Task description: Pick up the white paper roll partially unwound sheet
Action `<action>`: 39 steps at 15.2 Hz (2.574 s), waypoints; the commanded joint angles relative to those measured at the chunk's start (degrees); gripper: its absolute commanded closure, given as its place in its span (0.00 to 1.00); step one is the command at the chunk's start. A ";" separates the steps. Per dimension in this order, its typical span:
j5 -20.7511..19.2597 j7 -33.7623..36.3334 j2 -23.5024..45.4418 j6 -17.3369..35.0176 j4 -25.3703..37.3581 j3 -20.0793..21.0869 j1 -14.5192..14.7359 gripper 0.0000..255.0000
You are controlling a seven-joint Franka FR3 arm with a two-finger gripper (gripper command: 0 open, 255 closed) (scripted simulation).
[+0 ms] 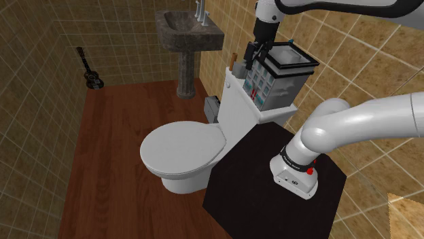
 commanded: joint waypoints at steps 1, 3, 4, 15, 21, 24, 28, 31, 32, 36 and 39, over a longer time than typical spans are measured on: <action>0.00 0.00 0.00 0.00 0.00 0.00 0.00 0.00; -1.16 -2.26 2.26 3.01 -0.33 -1.99 -0.72 0.00; -1.68 -3.39 3.51 4.51 -0.37 -2.99 -1.06 0.00; -3.70 -15.96 21.42 19.78 4.53 -13.34 -3.52 0.00; -0.59 -23.91 33.54 25.93 11.23 -17.99 -4.21 0.00; 2.26 -28.29 40.03 28.06 15.63 -19.62 -4.92 0.00; 6.91 -34.17 48.98 29.71 22.64 -20.83 -6.56 0.00; 10.51 -38.23 55.83 30.00 28.82 -20.92 -8.47 0.00; 11.65 -39.45 58.13 29.92 31.06 -20.80 -9.23 0.00; 15.65 -43.56 67.44 28.78 41.10 -19.83 -12.70 0.00; 16.18 -44.03 68.76 29.88 41.27 -19.49 -13.12 0.00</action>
